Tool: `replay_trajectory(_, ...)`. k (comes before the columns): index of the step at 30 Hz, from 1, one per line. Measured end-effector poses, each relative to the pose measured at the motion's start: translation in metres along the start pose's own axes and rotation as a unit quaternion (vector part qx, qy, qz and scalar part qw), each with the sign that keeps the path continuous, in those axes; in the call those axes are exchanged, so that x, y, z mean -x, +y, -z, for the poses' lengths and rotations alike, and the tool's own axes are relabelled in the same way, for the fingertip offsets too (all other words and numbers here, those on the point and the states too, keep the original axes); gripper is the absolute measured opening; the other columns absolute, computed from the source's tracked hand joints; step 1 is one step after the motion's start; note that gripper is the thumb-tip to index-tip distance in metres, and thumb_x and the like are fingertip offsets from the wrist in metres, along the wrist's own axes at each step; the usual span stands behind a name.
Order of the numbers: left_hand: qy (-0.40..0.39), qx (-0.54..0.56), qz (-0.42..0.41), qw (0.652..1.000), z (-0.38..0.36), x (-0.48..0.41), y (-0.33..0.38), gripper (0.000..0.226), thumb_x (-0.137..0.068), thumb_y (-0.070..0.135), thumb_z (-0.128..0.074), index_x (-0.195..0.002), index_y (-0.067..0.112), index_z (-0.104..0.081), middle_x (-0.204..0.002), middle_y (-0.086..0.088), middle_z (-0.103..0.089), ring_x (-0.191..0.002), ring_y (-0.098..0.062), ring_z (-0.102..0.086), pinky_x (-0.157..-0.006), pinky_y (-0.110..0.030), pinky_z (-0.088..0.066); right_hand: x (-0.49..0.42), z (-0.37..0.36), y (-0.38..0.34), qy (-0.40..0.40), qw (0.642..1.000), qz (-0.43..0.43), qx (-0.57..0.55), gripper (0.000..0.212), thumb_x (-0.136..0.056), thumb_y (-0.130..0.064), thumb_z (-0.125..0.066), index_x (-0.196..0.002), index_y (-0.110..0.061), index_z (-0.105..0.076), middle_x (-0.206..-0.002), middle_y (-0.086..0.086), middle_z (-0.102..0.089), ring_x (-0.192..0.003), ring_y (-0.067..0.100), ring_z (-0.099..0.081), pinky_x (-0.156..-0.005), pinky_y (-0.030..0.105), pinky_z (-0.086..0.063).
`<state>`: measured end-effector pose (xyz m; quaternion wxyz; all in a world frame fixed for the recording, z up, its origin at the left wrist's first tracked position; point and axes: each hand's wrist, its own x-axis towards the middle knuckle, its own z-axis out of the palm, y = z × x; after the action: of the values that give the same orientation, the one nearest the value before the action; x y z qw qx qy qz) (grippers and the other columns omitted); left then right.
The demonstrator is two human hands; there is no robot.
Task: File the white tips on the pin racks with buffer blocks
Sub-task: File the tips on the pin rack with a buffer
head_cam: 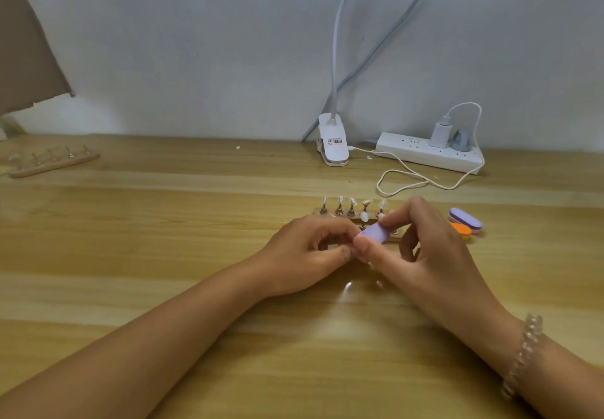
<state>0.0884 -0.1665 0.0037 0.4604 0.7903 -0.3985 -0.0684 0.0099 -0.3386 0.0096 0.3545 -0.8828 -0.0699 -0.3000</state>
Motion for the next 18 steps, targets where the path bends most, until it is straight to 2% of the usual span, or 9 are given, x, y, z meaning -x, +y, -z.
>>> replay_trajectory(2, -0.002, -0.003, 0.001, 1.0, 0.0004, 0.0004, -0.0002, 0.019, -0.089, 0.024, -0.059, -0.099, 0.014, -0.073, -0.094, -0.003, -0.071, -0.092, -0.025, -0.064, -0.084, -0.054, -0.049, 0.0036, -0.003, -0.0025, -0.029, 0.999, 0.033, -0.005, 0.044, -0.071, -0.057, -0.069, -0.089, -0.02, -0.054, -0.083, -0.008, -0.055, -0.061, 0.019, -0.05, -0.053, 0.02, -0.038)
replay_trajectory(5, 0.007, -0.001, -0.001, 1.0, 0.0004, -0.001, -0.0004, 0.012, -0.094, 0.016, -0.063, -0.098, 0.011, -0.073, -0.093, -0.004, -0.072, -0.088, -0.018, -0.064, -0.086, -0.052, -0.05, -0.0006, -0.0018, 0.0011, -0.019, 0.999, -0.019, -0.038, 0.044, -0.068, -0.06, -0.067, -0.087, -0.022, -0.055, -0.085, -0.008, -0.058, -0.062, 0.018, -0.052, -0.055, 0.019, -0.038)
replay_trajectory(7, 0.007, 0.023, -0.003, 1.0, -0.0002, -0.0008, 0.0001, 0.009, -0.095, 0.012, -0.063, -0.096, 0.012, -0.072, -0.094, -0.004, -0.074, -0.092, -0.019, -0.068, -0.09, -0.048, -0.051, -0.0023, -0.0002, 0.0053, 0.0, 0.998, -0.045, -0.035, 0.045, -0.068, -0.063, -0.066, -0.087, -0.023, -0.054, -0.087, -0.01, -0.059, -0.062, 0.016, -0.053, -0.057, 0.023, -0.039)
replay_trajectory(9, 0.008, 0.008, -0.005, 1.0, 0.0005, -0.0005, -0.0009, 0.008, -0.094, 0.014, -0.063, -0.095, 0.014, -0.072, -0.092, 0.0, -0.073, -0.09, -0.02, -0.066, -0.087, -0.046, -0.052, 0.0006, -0.0002, 0.0033, -0.004, 1.0, -0.008, -0.005, 0.043, -0.075, -0.061, -0.071, -0.087, -0.024, -0.054, -0.082, -0.012, -0.056, -0.062, 0.017, -0.052, -0.055, 0.021, -0.038)
replay_trajectory(11, 0.001, -0.005, -0.001, 1.0, 0.0003, -0.001, -0.0031, 0.012, -0.094, 0.011, -0.062, -0.097, 0.011, -0.073, -0.095, -0.002, -0.073, -0.092, -0.024, -0.066, -0.086, -0.051, -0.051, 0.0048, -0.001, -0.0008, -0.032, 0.999, 0.04, 0.011, 0.041, -0.074, -0.059, -0.07, -0.089, -0.025, -0.053, -0.077, -0.014, -0.05, -0.06, 0.019, -0.05, -0.052, 0.018, -0.036)
replay_trajectory(13, -0.001, -0.004, -0.002, 1.0, 0.0008, -0.0016, -0.0035, 0.012, -0.095, 0.01, -0.062, -0.098, 0.013, -0.074, -0.095, -0.003, -0.073, -0.093, -0.026, -0.066, -0.085, -0.053, -0.049, 0.0041, 0.0003, -0.0007, -0.038, 0.999, 0.023, -0.005, 0.045, -0.073, -0.065, -0.07, -0.088, -0.025, -0.053, -0.08, -0.013, -0.053, -0.06, 0.019, -0.05, -0.052, 0.018, -0.036)
replay_trajectory(16, 0.0, 0.006, -0.011, 1.0, 0.0012, -0.0007, -0.0011, 0.012, -0.095, 0.017, -0.063, -0.091, 0.025, -0.072, -0.087, 0.007, -0.071, -0.085, -0.016, -0.064, -0.082, -0.051, -0.051, -0.0004, 0.0021, 0.0042, -0.01, 0.999, -0.03, -0.013, 0.046, -0.069, -0.065, -0.064, -0.088, -0.024, -0.054, -0.089, -0.012, -0.058, -0.062, 0.017, -0.051, -0.055, 0.021, -0.038)
replay_trajectory(18, -0.001, -0.009, -0.011, 1.0, 0.0017, -0.0006, -0.0019, 0.011, -0.094, 0.018, -0.064, -0.091, 0.025, -0.072, -0.088, 0.01, -0.07, -0.085, -0.012, -0.063, -0.081, -0.05, -0.05, 0.0017, 0.0011, 0.0015, -0.018, 1.0, 0.007, 0.018, 0.045, -0.074, -0.061, -0.072, -0.089, -0.023, -0.054, -0.082, -0.014, -0.054, -0.062, 0.018, -0.05, -0.054, 0.019, -0.036)
